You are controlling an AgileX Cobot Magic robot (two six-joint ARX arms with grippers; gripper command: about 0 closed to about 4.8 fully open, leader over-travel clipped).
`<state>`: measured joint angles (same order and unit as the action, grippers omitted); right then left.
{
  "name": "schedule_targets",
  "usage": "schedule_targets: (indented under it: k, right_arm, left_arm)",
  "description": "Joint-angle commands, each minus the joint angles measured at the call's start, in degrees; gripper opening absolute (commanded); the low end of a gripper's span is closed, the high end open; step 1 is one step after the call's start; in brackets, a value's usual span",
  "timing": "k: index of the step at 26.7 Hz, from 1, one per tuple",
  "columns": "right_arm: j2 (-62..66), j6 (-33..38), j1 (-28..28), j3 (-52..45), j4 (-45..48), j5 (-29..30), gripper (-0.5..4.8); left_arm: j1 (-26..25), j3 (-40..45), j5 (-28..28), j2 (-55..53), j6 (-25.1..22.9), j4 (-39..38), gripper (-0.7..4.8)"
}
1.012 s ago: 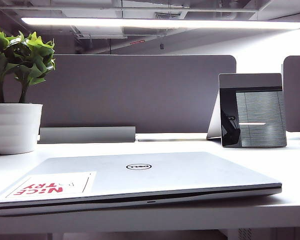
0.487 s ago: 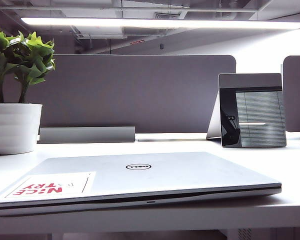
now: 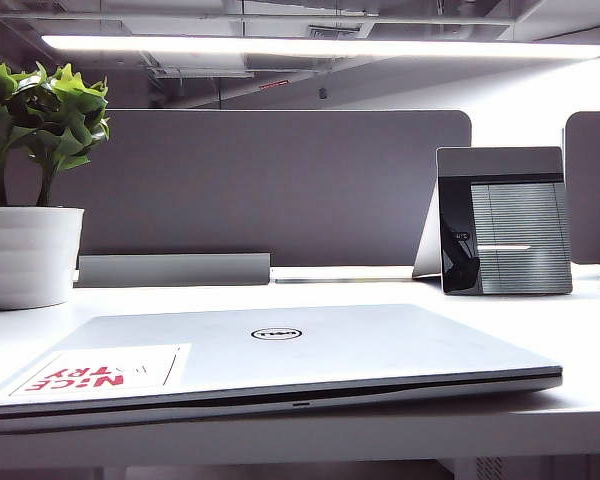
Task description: Close the laptop lid.
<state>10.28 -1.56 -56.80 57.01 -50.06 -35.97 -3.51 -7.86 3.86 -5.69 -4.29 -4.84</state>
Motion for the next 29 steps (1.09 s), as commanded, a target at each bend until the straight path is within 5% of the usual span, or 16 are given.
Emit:
schedule_targets:
  k: [1,29]
  right_arm:
    - [0.07,-0.15,-0.02,0.22,0.57,0.07,-0.04]
    - [0.07,-0.15,-0.02,0.22,0.57,0.07,-0.04]
  left_arm:
    - [0.00,2.23,0.00,1.03,1.25,2.89,-0.05]
    - [0.00,7.37,-0.15,5.46,5.18,5.14,-0.05]
